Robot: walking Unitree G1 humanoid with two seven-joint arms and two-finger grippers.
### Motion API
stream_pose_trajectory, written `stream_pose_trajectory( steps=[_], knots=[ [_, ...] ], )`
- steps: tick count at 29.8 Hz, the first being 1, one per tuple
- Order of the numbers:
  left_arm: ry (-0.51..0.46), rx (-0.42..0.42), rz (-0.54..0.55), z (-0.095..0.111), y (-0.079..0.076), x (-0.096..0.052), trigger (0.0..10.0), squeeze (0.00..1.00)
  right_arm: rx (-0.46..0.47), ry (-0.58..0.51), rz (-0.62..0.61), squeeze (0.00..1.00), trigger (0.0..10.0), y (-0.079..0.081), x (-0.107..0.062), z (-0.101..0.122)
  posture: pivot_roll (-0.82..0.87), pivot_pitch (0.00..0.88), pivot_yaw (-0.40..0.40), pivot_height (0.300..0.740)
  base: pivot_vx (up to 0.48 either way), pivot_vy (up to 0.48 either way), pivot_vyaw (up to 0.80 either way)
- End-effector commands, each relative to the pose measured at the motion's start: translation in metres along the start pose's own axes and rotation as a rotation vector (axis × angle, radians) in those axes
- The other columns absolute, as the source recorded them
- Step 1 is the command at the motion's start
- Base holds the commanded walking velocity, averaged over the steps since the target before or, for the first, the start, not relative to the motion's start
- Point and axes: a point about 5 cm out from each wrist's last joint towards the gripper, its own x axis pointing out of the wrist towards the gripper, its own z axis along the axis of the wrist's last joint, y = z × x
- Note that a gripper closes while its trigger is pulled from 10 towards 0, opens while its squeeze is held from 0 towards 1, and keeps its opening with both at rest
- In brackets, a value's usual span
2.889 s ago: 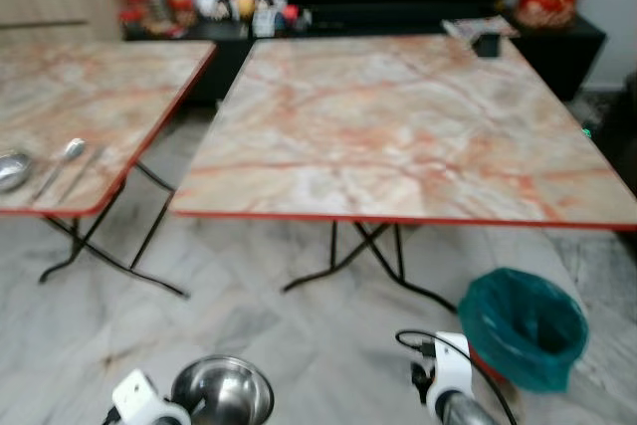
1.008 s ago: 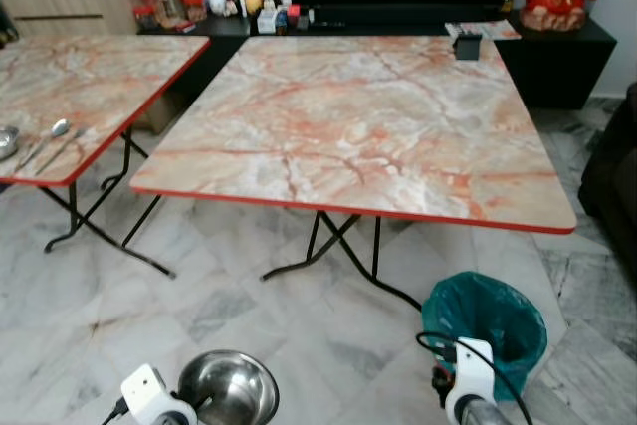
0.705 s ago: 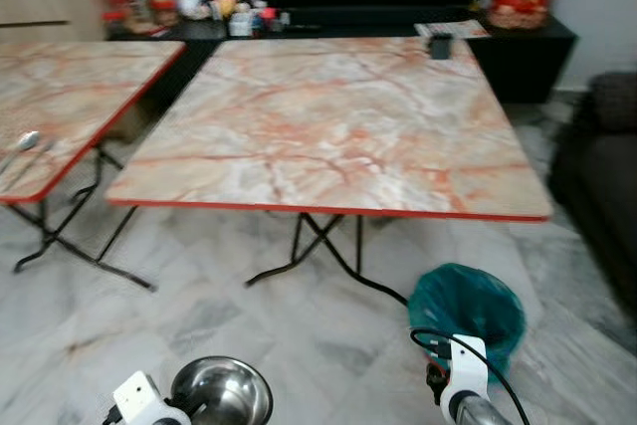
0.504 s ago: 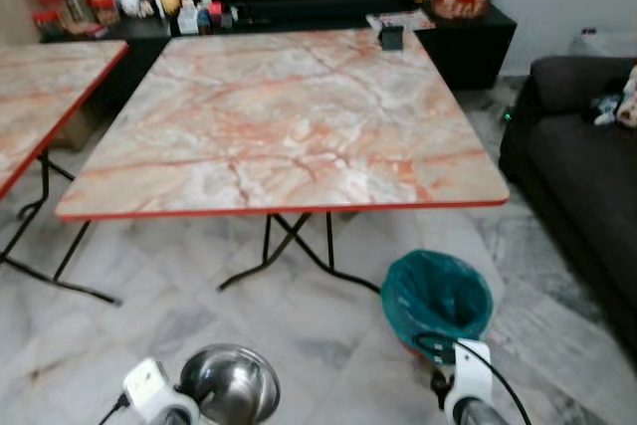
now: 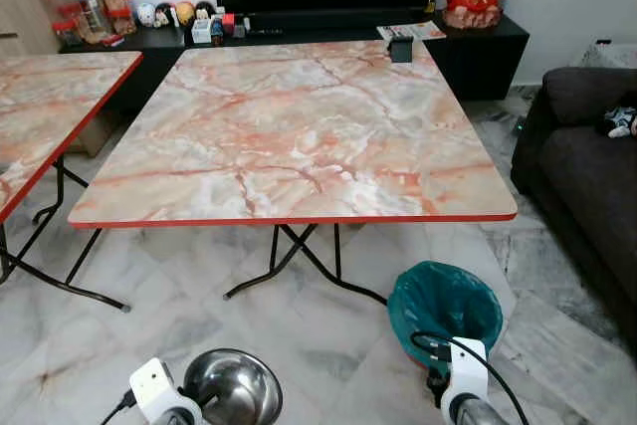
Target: Setting the table
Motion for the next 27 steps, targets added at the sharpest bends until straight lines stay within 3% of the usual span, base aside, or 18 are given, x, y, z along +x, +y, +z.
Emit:
stream_pose_trajectory(
  steps=[1, 20, 25, 27],
  knots=[
    [-0.005, 0.011, -0.003, 0.0027, 0.001, 0.0006, 10.0, 0.0, -0.003, -0.008, 0.009, 0.0, 10.0, 0.0027, 0.0004, 0.0015, 0.02, 0.0, 0.039, 0.74, 0.337, 0.0, 0.0],
    [-0.011, 0.004, -0.003, 0.0001, 0.0057, -0.0012, 10.0, 0.0, -0.024, -0.004, 0.029, 0.0, 10.0, 0.0068, 0.0009, 0.0022, 0.05, 0.0, 0.029, 0.74, 0.347, 0.0, 0.0],
    [-0.029, 0.018, -0.001, 0.0018, 0.0051, -0.0013, 10.0, 0.0, -0.028, 0.0, 0.032, 0.0, 10.0, 0.0071, 0.0008, 0.0013, 0.06, 0.0, 0.024, 0.74, 0.0, 0.0, 0.0],
    [-0.086, 0.006, 0.023, 0.0093, 0.0092, -0.0016, 10.0, 0.0, -0.029, 0.002, 0.032, 0.0, 10.0, 0.0068, 0.0007, 0.0008, 0.06, 0.0, 0.021, 0.74, 0.0, 0.0, 0.0]
  ],
)
